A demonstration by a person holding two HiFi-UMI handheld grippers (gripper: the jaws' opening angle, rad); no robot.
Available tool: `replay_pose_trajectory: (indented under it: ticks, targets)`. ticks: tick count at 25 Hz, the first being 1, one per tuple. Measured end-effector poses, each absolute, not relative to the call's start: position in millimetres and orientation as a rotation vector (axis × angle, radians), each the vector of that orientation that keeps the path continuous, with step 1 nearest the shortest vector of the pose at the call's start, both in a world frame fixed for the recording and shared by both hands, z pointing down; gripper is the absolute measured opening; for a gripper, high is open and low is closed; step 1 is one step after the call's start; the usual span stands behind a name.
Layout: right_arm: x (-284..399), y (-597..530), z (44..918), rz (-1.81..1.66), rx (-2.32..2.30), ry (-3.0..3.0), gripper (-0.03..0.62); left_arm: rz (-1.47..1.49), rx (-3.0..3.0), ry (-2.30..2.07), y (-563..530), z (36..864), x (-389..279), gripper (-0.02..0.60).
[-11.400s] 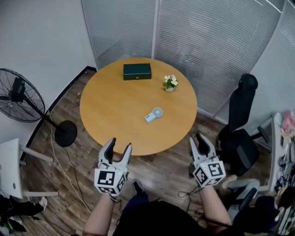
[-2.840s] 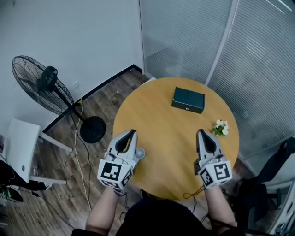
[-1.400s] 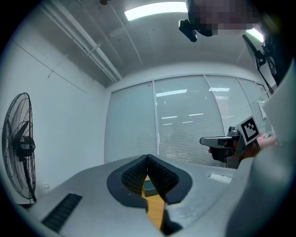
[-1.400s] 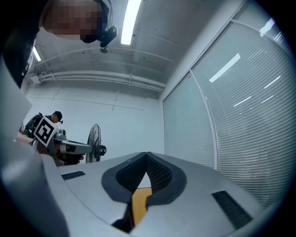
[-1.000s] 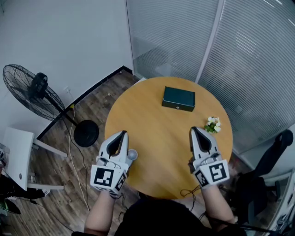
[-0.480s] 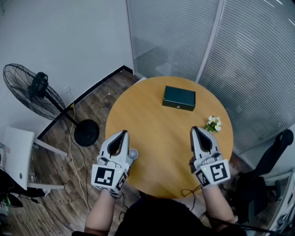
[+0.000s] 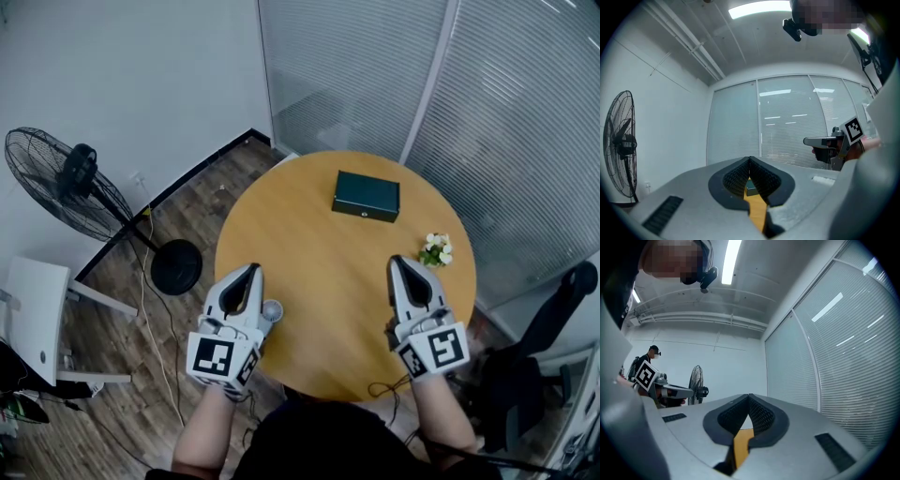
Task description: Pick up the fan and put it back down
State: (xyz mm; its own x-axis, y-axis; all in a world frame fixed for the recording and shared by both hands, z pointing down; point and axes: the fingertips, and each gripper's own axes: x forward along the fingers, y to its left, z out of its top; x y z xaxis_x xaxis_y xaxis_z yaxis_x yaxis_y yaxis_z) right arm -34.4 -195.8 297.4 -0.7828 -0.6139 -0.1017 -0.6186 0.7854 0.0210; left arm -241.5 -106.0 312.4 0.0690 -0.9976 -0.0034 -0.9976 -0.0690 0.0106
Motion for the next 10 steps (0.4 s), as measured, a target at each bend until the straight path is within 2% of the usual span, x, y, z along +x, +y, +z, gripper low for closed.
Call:
replay_pose_trajectory:
  ticks: [10]
  targets:
    - [-45, -198, 296, 0.084, -1.004, 2.885, 0.003, -0.019, 2.296, -2.130, -109, 314, -252, 0.005]
